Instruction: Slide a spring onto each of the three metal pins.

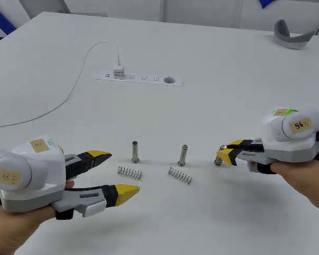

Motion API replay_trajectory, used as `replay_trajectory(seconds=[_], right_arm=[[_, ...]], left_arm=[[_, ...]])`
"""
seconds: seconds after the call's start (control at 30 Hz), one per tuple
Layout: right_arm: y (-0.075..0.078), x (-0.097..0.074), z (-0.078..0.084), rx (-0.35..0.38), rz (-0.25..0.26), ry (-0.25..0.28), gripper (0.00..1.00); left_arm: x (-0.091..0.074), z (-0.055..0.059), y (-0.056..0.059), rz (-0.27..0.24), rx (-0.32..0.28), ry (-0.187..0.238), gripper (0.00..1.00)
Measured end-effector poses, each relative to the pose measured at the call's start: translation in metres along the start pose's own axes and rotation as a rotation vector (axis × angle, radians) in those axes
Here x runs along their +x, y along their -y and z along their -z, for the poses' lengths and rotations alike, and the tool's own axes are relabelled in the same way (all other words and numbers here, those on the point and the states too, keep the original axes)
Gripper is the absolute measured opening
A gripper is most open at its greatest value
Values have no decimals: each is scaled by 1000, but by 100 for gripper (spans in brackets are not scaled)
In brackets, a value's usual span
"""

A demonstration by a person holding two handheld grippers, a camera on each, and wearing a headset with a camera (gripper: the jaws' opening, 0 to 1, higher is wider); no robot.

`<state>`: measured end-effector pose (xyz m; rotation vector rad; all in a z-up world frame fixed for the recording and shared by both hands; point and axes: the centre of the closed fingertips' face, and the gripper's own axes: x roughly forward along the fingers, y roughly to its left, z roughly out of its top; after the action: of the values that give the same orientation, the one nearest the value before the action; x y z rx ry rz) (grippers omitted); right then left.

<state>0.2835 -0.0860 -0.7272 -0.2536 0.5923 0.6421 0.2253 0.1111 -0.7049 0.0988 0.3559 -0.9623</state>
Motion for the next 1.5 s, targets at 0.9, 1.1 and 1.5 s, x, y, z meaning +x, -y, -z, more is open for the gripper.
replay_trajectory(seconds=[0.9,1.1,1.5], right_arm=[[-30,-19,13,-27,-39,-42,15],[-54,-14,8,-73,-98,-47,15],[-84,7,-5,-155,-176,-64,15]], left_arm=[[0,-3,3,-1,5,9,60],[0,-4,3,1,6,9,60],[1,-5,5,7,10,8,60]])
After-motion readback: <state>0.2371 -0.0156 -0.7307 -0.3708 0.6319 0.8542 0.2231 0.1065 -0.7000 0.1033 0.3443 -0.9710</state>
